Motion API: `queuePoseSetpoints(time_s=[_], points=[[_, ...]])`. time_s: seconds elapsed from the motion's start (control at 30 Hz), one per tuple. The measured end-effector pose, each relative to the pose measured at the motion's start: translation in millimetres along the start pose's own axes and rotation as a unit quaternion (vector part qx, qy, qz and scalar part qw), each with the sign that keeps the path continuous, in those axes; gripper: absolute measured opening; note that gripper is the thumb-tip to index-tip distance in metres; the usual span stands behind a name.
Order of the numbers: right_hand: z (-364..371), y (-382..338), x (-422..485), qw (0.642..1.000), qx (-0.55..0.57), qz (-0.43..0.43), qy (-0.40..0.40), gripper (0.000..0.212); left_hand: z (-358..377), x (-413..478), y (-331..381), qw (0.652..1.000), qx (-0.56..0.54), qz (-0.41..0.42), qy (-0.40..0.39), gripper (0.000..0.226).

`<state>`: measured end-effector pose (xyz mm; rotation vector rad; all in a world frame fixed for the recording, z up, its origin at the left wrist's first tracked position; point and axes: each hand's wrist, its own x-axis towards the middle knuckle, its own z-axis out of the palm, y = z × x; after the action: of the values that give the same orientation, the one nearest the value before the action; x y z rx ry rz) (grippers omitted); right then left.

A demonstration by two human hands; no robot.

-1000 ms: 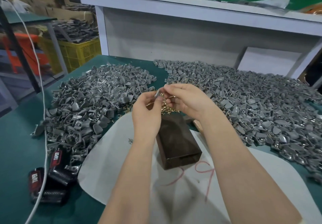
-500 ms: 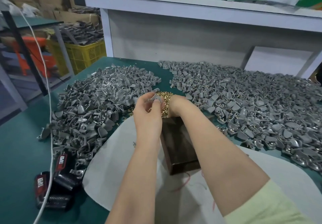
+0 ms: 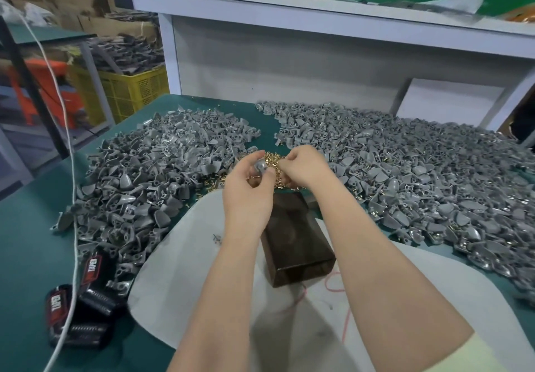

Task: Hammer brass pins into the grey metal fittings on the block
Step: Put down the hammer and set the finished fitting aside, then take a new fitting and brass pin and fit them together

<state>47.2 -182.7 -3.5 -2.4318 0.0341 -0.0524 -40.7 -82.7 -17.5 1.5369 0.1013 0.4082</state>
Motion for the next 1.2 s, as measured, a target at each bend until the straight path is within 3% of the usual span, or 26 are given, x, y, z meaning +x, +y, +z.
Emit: queuePoseSetpoints(time_s=[0.13,0.33,0.47,0.57,0.83,1.07,1.2], points=[[-14.9,4.8,-21.3,0.993,0.116,-0.006,0.019,0.02,4.5,-7.9,3.0,0.99,0.125,0.037,-0.046,0.042],[-47.3,13.9,-68.8,0.963,0.267,-0.032,0.002,0.012,5.7,-13.2,4.4,0.965,0.231,0.071,-0.104,0.017],[-50.6,24.8,-88.1,0.992,0.094,-0.08,0.026,0.008,7.3,-15.4,4.2,0.915,0.355,0.084,-0.172,0.023],[-41.0,28.1,-91.6,0.993,-0.02,-0.113,0.026,0.005,7.6,-18.0,6.4,0.906,0.372,0.071,-0.19,0.017],[-28.5,28.4,-92.4,0.968,-0.169,-0.179,0.039,0.008,6.3,-16.2,8.0,0.895,0.412,0.051,-0.162,0.002],[-27.8,8.7,-95.5,0.924,-0.318,-0.208,0.034,0.021,6.6,-15.5,6.0,0.876,0.449,0.075,-0.159,0.015],[-23.9,-2.4,-97.9,0.915,-0.344,-0.209,0.028,0.026,5.2,-15.5,7.0,0.873,0.456,0.083,-0.152,0.009]])
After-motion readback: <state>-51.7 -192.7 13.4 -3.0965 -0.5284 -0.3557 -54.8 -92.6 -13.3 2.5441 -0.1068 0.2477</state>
